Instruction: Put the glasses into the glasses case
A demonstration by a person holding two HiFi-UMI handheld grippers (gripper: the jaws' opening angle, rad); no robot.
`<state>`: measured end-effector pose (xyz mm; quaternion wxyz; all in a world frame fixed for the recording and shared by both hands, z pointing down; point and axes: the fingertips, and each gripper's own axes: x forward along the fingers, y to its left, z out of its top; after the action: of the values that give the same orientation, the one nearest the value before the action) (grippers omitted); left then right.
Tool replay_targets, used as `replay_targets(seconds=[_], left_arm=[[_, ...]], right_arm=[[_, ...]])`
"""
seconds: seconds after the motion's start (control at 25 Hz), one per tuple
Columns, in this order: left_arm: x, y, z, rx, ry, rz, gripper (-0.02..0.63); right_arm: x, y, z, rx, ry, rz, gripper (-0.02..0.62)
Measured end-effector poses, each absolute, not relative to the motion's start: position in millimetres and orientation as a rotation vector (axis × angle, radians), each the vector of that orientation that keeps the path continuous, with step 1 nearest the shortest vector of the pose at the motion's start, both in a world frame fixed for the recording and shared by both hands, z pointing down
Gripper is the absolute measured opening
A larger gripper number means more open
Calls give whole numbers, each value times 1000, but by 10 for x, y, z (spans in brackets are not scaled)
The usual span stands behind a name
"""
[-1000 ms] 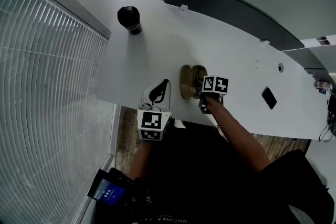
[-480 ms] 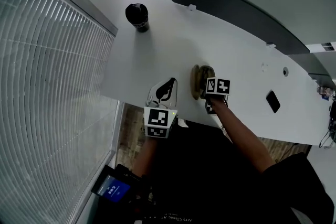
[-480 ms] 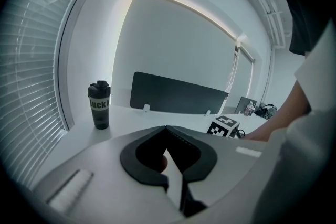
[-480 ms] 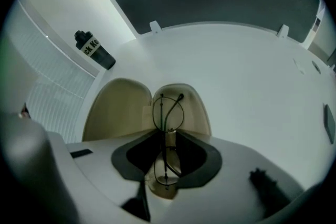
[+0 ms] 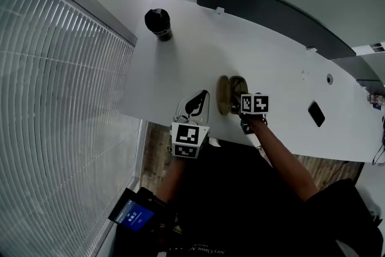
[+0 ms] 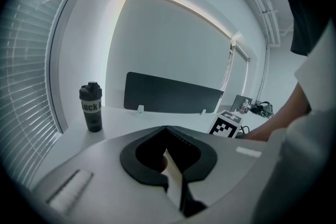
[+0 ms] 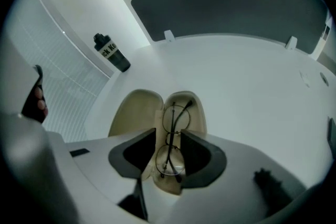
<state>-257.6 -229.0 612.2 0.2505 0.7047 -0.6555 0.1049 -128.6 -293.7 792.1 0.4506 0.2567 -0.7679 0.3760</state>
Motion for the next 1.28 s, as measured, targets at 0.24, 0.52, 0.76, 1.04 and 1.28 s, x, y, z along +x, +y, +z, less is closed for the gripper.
replay_targets(seconds=[0.24,0.52,0.76,1.04,1.28], left_arm=[[-2309,-2431,6112,1984,-1718,322,8],[-1876,-2717,5977,2179,-1656,364,8],[-1443,-2835,5766,2358,-1547,330,8],[-1197,-2880,5930,2395,-1498,443,8],[-1254,-2911,6005,2324,-1547,433,8]], right_arm=[[-1352,-2934,7486,558,-2110,971,155],[-853,-2986,6837,557,-2388,680,153],[-417,-3095,6402,676,-2560,482,14],[-216,-3185,6798,674,-2507,527,8],[-264,-3242,6719,612,-2545,517,8]])
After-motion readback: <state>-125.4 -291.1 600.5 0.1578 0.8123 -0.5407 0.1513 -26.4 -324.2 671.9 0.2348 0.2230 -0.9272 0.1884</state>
